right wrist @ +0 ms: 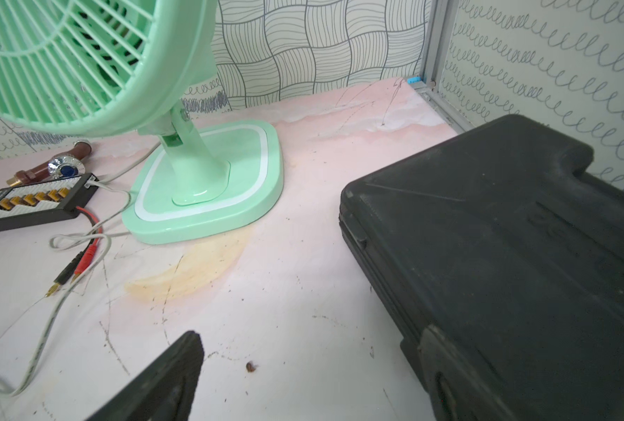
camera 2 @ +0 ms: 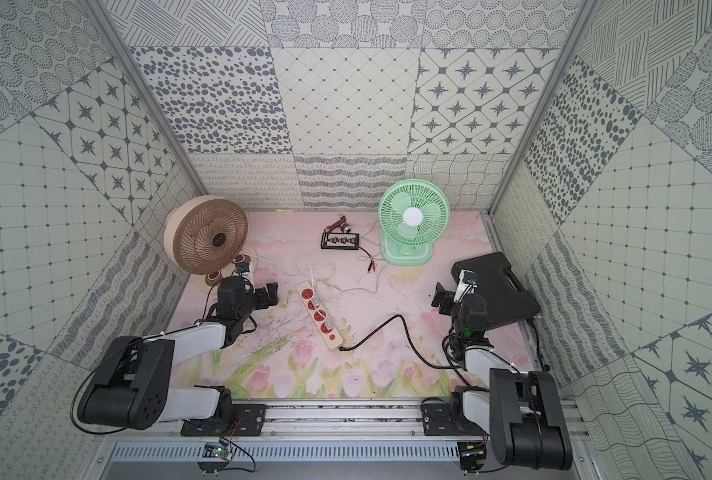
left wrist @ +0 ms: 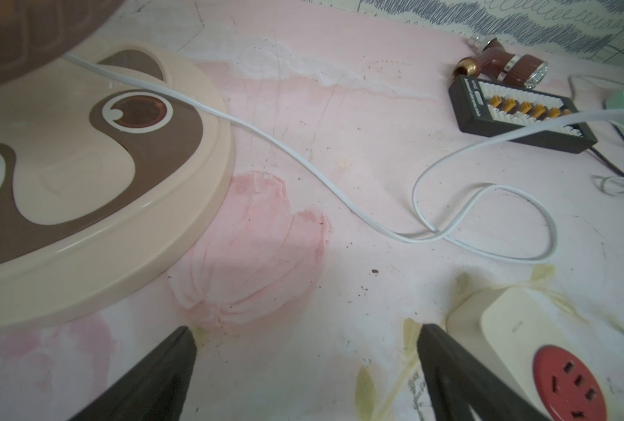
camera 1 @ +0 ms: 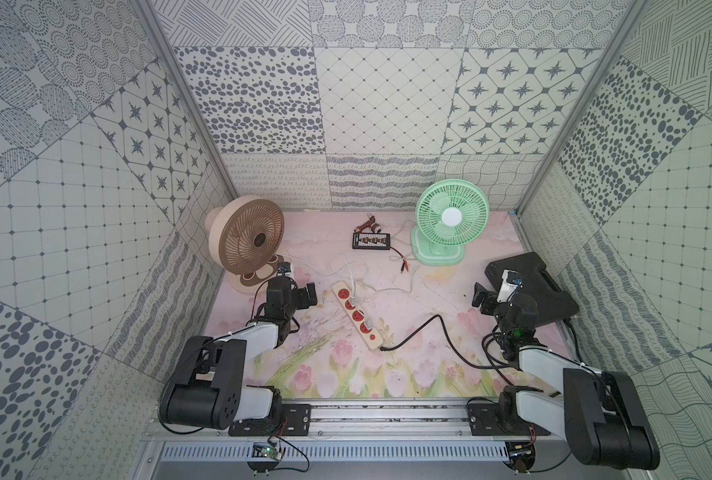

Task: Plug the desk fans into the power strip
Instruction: Reset both arms

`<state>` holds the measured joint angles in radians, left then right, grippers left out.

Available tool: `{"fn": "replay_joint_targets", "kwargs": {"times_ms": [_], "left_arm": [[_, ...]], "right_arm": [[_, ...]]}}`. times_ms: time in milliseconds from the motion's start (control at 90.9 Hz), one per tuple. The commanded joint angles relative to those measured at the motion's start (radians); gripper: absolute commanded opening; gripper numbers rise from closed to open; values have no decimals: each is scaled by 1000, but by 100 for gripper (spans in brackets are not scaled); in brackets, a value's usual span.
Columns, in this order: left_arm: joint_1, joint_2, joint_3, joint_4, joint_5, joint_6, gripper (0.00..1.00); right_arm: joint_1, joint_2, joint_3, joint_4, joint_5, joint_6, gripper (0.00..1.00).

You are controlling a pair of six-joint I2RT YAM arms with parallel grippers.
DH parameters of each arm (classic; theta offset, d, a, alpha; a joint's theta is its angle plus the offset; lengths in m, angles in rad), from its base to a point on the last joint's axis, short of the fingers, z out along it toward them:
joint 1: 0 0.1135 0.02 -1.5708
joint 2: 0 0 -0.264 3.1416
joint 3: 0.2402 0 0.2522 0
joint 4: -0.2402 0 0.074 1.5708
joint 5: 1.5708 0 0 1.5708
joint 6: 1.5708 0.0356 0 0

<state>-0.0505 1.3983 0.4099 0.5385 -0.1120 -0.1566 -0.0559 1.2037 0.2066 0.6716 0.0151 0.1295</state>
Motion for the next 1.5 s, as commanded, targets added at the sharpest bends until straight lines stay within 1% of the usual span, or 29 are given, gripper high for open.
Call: {"fn": "replay_joint_targets", "kwargs": {"times_ms": [0,66,165,264,308,385,418,462,528,583,627,693,726,792,847,1486], "left_arm": [[19,24,-23,215,48,72,99],[18,40,-24,233,57,78,99],[18,50,-38,265,82,90,99],[19,40,-63,305,114,101,99],[18,44,-67,316,143,116,99],[16,68,-61,328,161,129,100],[14,81,-56,332,160,133,99],[9,103,-48,335,169,141,99],[14,174,-44,404,190,153,99],[18,157,-15,307,187,139,99],[19,173,-13,341,172,140,99],[21,164,-6,302,169,127,99],[23,172,-11,332,168,134,99],[23,167,-6,307,169,128,99],[22,173,-11,328,167,134,99],[21,168,-7,315,167,128,100]], "right_arm": [[16,51,43,151,21,-23,97],[21,102,60,196,22,-31,97],[24,216,89,260,6,-22,97],[79,327,65,408,8,-81,97],[107,354,77,420,19,-106,97],[136,329,124,289,13,-159,97],[141,336,131,287,20,-168,97],[142,349,144,285,46,-157,97],[135,340,178,205,52,-143,97],[122,347,192,186,39,-131,97],[106,346,204,162,18,-120,97],[87,346,209,153,-15,-107,97],[86,347,208,156,-18,-105,97],[86,346,208,155,-18,-105,97],[86,347,207,154,-18,-106,97],[92,347,209,155,-5,-111,97]]}}
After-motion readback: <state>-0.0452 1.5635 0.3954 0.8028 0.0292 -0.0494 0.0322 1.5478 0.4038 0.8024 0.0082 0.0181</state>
